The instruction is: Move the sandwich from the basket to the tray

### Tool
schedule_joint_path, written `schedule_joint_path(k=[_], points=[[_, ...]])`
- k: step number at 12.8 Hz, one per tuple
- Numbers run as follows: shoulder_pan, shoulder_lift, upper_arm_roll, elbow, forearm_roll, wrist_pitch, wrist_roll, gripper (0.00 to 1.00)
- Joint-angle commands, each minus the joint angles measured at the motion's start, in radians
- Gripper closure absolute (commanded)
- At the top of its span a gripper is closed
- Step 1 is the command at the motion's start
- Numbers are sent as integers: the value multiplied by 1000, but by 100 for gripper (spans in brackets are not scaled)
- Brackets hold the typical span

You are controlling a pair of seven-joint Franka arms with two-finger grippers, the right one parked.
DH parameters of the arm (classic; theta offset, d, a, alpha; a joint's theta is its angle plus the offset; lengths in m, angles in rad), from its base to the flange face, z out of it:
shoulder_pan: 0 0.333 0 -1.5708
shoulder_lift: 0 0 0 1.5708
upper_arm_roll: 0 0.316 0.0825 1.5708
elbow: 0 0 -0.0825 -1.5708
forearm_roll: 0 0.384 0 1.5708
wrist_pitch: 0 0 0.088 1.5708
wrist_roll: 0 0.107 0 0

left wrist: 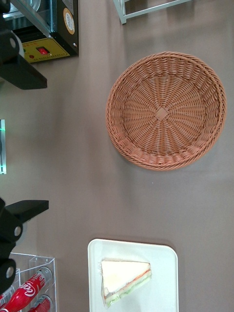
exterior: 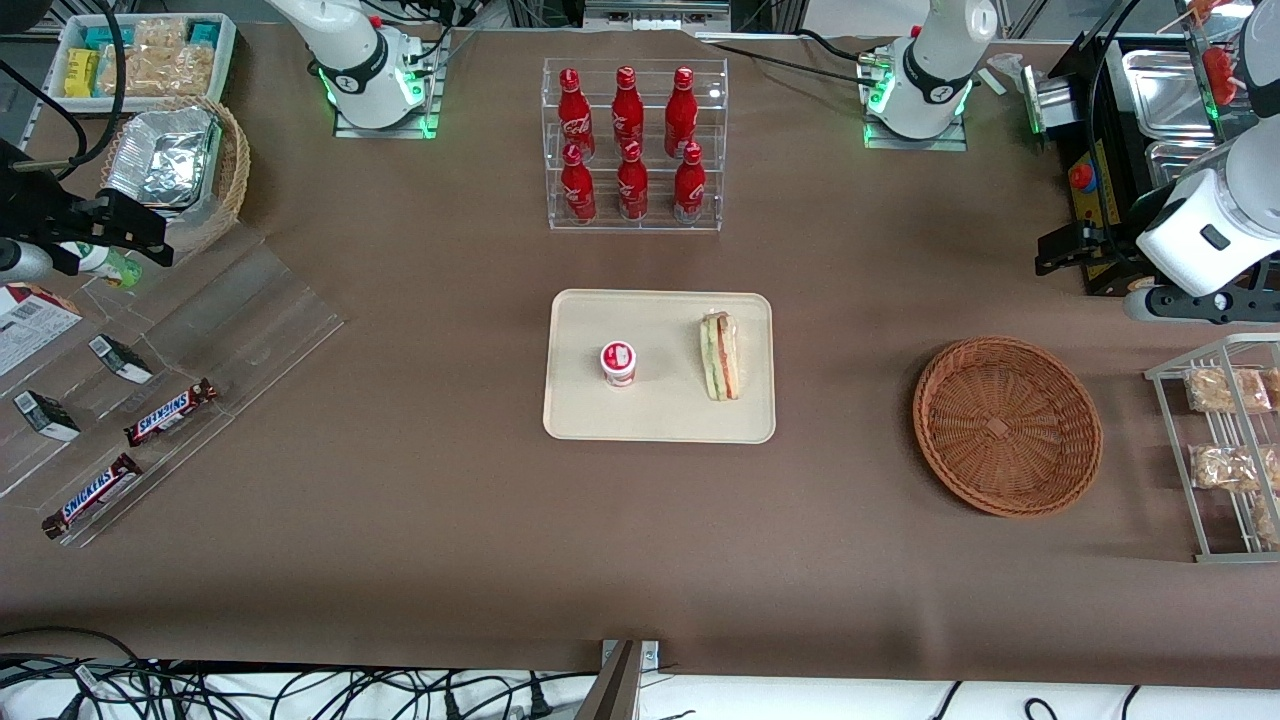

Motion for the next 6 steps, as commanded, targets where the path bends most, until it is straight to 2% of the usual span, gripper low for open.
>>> schedule_joint_path(k=[1,6], points=[[-5,-3,5,16,-19,-12,10,0],[-3,-3,5,16,-19,-25,10,0]])
